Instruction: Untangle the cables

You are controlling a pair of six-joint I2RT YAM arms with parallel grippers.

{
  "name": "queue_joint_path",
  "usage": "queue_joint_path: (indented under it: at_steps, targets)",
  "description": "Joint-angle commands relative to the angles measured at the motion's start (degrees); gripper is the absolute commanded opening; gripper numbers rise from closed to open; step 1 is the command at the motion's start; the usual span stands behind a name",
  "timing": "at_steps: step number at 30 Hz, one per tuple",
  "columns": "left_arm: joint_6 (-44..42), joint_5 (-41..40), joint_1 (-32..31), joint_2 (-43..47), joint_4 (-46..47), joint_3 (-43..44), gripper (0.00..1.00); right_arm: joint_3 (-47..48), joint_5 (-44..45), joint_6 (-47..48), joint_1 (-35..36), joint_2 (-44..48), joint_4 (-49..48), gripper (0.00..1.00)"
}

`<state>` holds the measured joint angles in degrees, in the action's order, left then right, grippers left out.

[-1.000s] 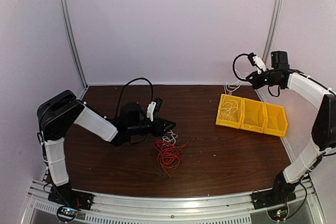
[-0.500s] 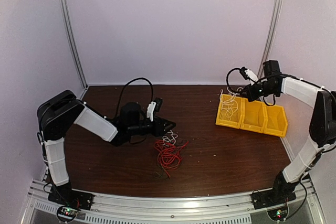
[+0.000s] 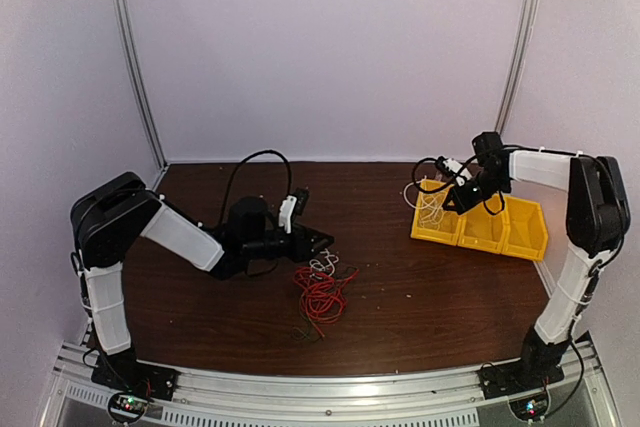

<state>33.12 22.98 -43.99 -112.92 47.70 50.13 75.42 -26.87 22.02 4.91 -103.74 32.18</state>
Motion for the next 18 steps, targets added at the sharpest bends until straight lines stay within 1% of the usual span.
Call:
queue_joint_path:
  at_steps: [1, 6, 13, 16, 18]
  targets:
    - [0.3, 0.1, -0.2, -0.4, 1.4, -0.8, 0.45, 4.2, 2.7, -1.5, 1.9, -2.1, 1.4, 0.00]
    - [0.4, 0.0, -0.2, -0.4, 1.6, -1.0, 0.45, 7.2, 6.2, -3.3, 3.0, -5.2, 2.6, 0.00]
    - [0.4, 0.1, -0.2, -0.6, 1.7, -0.9, 0.45, 5.9, 8.5, -2.4, 3.0, -4.8, 5.1, 0.00]
    - [0.3, 0.3, -0.2, -0.7, 1.9, -0.7, 0.45, 5.4, 8.4, -1.9, 3.0, -4.1, 6.6, 0.10]
    - [0.4, 0.4, -0.2, -0.6, 1.9, -0.6, 0.45, 5.3, 9.1, -1.8, 3.0, -2.5, 7.7, 0.19]
